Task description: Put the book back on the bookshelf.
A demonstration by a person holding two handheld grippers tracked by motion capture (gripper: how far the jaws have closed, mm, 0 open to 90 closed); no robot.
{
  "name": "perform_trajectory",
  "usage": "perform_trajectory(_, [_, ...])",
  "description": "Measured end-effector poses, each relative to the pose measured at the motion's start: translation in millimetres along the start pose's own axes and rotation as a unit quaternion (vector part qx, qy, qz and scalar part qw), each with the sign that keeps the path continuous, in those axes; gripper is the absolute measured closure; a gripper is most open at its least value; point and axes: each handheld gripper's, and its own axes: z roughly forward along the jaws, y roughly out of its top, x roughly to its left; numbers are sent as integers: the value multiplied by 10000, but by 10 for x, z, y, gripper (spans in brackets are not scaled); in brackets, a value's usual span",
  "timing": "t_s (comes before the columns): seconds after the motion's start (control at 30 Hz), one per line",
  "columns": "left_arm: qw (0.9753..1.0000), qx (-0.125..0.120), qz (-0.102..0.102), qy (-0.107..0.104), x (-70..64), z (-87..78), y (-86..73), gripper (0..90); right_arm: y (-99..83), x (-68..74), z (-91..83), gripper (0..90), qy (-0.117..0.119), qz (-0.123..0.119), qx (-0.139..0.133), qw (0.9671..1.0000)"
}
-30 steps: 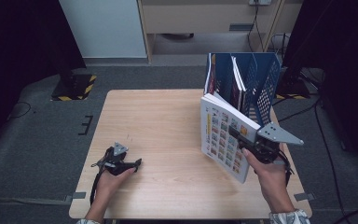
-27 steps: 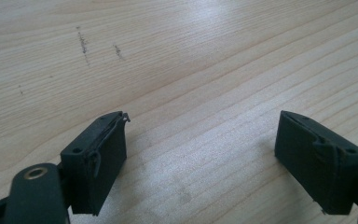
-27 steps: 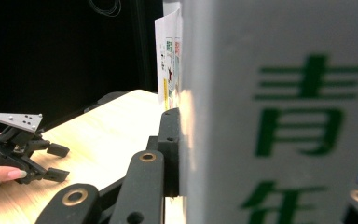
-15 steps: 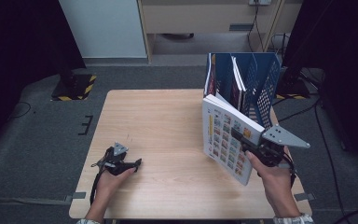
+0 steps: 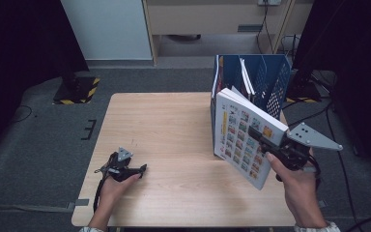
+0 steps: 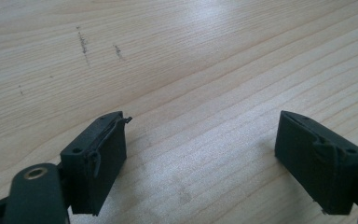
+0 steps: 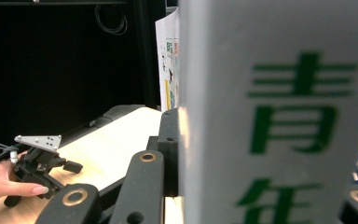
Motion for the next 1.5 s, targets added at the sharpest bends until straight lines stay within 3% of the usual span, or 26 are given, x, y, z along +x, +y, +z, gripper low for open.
perform_trajectory(0.27, [10000, 0, -1, -1, 0, 0, 0, 156, 178, -59, -76, 739, -100, -49, -80, 9999])
perform_trajectory(0.6, [10000, -8, -6, 1, 0, 2, 0, 154, 281, -190, -35, 739, -347, -22, -105, 9993])
perform_trajectory(1.5, [10000, -10, -16, 7, 0, 5, 2, 152, 291, -460, -272, 739, -794, -13, -85, 9968])
